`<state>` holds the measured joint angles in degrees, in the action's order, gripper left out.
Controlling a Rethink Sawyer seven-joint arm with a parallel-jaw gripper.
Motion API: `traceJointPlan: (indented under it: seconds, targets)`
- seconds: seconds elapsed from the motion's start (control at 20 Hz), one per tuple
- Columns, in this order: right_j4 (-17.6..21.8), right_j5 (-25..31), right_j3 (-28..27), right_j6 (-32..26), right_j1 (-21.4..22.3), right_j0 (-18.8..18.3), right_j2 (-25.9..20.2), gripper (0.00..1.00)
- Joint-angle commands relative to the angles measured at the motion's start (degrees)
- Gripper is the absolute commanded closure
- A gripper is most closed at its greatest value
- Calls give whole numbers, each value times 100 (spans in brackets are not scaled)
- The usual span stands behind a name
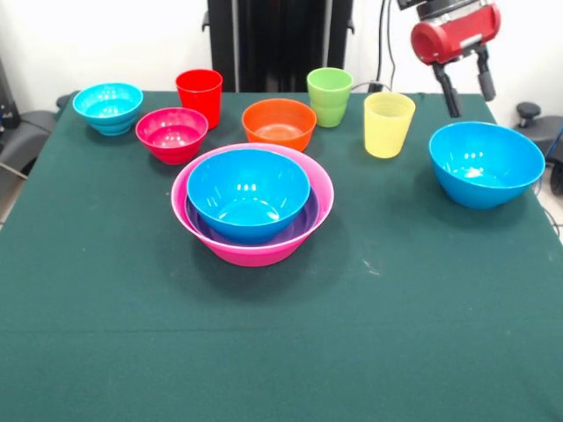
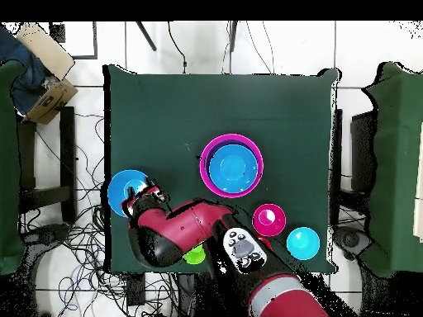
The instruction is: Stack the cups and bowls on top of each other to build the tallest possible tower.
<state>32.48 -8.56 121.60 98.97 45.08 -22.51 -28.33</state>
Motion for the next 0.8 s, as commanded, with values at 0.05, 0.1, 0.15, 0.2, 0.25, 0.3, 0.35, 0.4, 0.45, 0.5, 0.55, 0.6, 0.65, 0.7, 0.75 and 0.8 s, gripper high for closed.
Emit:
traceJointPlan:
  seconds: [0.05, 0.1, 0.15, 0.2, 0.25, 0.3, 0.35, 0.4, 0.45, 0.5, 0.55, 0.6, 0.65, 0.7, 0.75, 0.8]
  targets:
    - [623, 145, -13, 277, -232, -444, -187, 0]
    - [644, 165, -7, 270, -230, -484, -226, 0]
    - [668, 193, 9, 262, -225, -553, -292, 0]
    - [697, 228, 30, 249, -219, -631, -371, 0]
    - [719, 258, 37, 239, -221, -689, -422, 0]
    - [746, 271, 37, 230, -232, -727, -446, 0]
    - [774, 257, 24, 229, -256, -729, -431, 0]
    - [807, 211, -4, 236, -297, -691, -365, 0]
    - [846, 146, -40, 243, -345, -630, -277, 0]
    - [880, 45, -97, 261, -416, -526, -127, 0]
    - [908, -46, -153, 276, -478, -423, 8, 0]
    - [931, -135, -203, 286, -539, -330, 131, 0]
    - [949, -197, -229, 301, -573, -274, 205, 0]
    - [962, -217, -230, 313, -577, -258, 221, 0]
    - [969, -218, -226, 323, -572, -262, 216, 0]
    - [977, -226, -218, 333, -569, -272, 208, 0]
